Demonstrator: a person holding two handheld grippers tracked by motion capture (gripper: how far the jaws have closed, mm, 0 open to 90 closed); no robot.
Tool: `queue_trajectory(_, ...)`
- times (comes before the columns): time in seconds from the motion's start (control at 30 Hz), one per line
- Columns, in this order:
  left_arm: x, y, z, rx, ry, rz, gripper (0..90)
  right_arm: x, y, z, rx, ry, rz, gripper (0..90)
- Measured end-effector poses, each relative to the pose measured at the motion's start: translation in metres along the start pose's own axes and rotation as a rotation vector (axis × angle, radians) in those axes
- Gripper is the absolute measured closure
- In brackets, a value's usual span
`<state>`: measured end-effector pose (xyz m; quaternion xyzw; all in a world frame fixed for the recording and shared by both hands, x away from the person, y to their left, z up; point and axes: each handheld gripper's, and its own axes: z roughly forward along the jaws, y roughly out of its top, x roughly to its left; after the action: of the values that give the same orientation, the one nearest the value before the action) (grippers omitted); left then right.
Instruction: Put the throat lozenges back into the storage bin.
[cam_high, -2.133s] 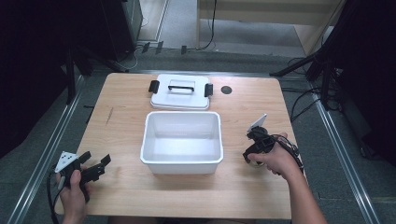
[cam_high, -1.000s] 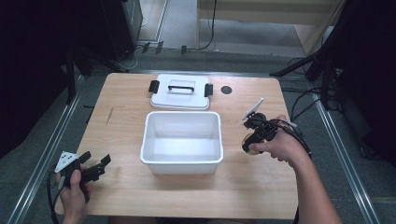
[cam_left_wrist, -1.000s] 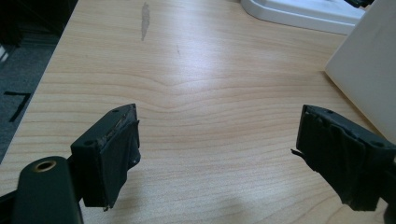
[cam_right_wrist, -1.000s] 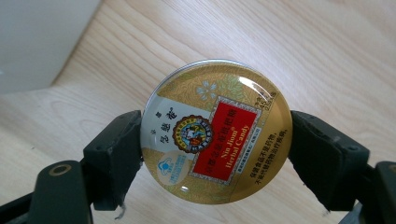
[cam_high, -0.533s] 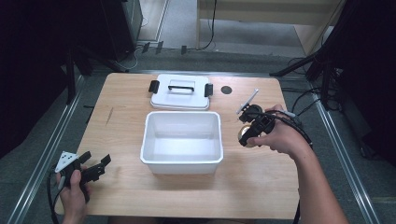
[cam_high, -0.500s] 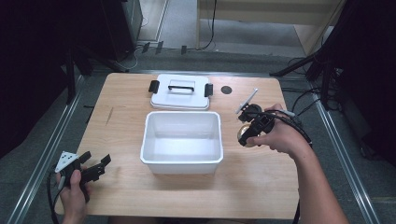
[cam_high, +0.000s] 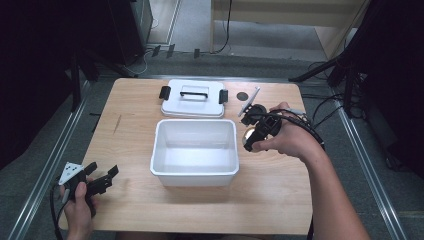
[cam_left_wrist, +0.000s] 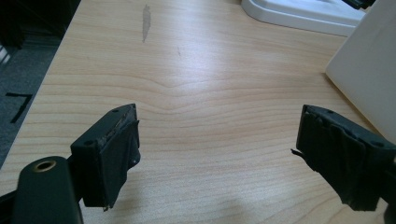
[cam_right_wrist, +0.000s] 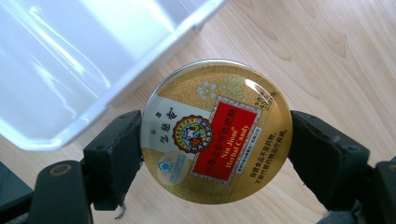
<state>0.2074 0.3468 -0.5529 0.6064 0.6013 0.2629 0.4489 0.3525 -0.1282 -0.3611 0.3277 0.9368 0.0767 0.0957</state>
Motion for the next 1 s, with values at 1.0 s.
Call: queue_trajectory(1.0,-0.001,0.0,0.0,0.005,0.014,0.003,14.0,0.045,0.051,-0.002,-0.034,0.042,-0.183,21.6)
